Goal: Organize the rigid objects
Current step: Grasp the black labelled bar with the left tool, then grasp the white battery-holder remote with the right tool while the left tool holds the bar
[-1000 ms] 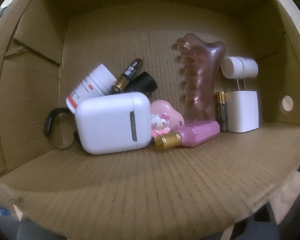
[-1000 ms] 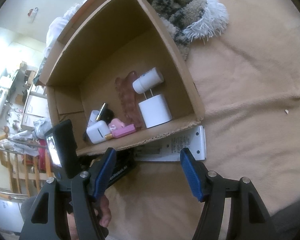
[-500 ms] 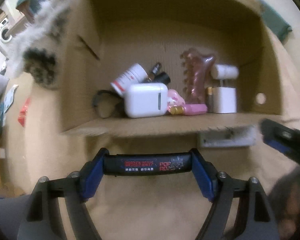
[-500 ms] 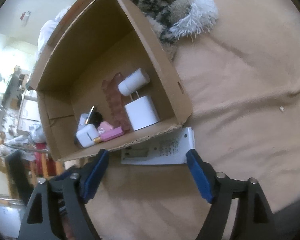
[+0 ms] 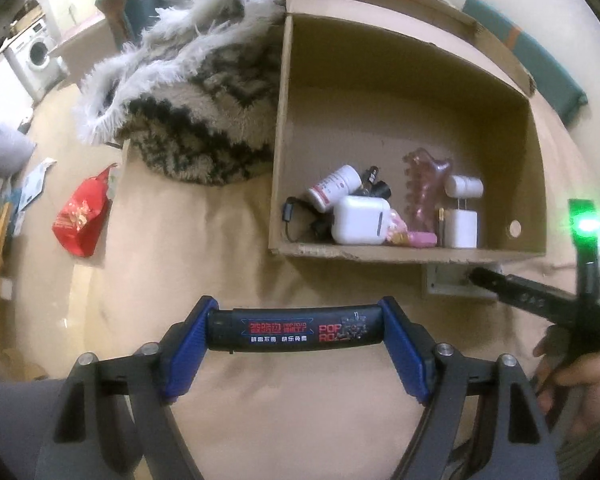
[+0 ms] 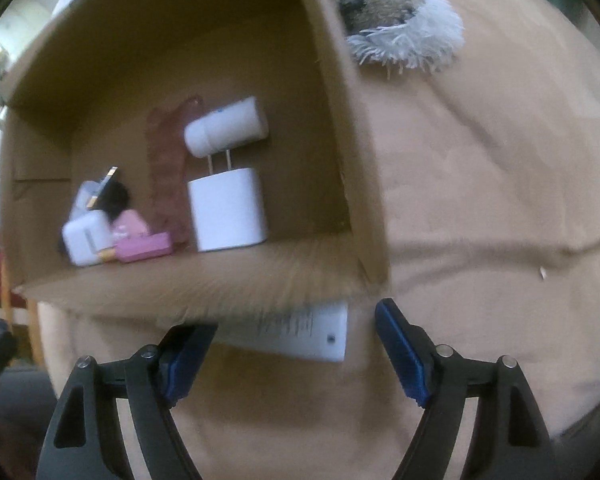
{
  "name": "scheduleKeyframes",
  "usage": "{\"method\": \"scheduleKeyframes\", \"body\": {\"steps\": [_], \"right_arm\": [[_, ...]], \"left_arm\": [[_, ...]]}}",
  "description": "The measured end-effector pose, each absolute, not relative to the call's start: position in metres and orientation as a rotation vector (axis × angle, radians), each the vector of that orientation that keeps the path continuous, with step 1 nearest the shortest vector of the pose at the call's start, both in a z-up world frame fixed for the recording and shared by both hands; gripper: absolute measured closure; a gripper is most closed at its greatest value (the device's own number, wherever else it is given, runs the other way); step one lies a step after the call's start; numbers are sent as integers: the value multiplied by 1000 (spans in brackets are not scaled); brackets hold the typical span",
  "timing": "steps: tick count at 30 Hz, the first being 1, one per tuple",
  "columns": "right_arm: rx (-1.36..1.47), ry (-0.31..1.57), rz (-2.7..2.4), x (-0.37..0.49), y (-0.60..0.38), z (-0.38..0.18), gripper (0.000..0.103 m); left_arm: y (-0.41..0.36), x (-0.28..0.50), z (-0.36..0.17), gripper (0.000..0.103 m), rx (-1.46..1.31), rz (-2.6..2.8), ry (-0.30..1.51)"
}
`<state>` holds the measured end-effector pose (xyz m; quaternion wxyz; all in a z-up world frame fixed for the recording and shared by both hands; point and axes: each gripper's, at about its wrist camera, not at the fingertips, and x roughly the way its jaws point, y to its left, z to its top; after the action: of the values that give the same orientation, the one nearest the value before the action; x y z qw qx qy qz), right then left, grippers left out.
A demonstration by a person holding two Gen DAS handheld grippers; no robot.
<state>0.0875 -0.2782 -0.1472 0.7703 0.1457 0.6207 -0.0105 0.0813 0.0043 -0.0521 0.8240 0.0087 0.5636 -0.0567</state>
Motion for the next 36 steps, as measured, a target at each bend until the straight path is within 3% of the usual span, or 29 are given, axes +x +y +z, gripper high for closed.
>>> {"method": "scheduleKeyframes", "body": {"steps": [18,27,36], "right_arm": [[196,1474,545,47,-189,-147,16],[77,1351,365,69,-195,-131,16],[-132,1342,406,101,-139,-156,15]], "left_arm": [[18,91,-49,24,-43,-47,1166],[23,93,-53,24,-49,-22,1178],[17,98,-56,24,-23,-15,1173]]}}
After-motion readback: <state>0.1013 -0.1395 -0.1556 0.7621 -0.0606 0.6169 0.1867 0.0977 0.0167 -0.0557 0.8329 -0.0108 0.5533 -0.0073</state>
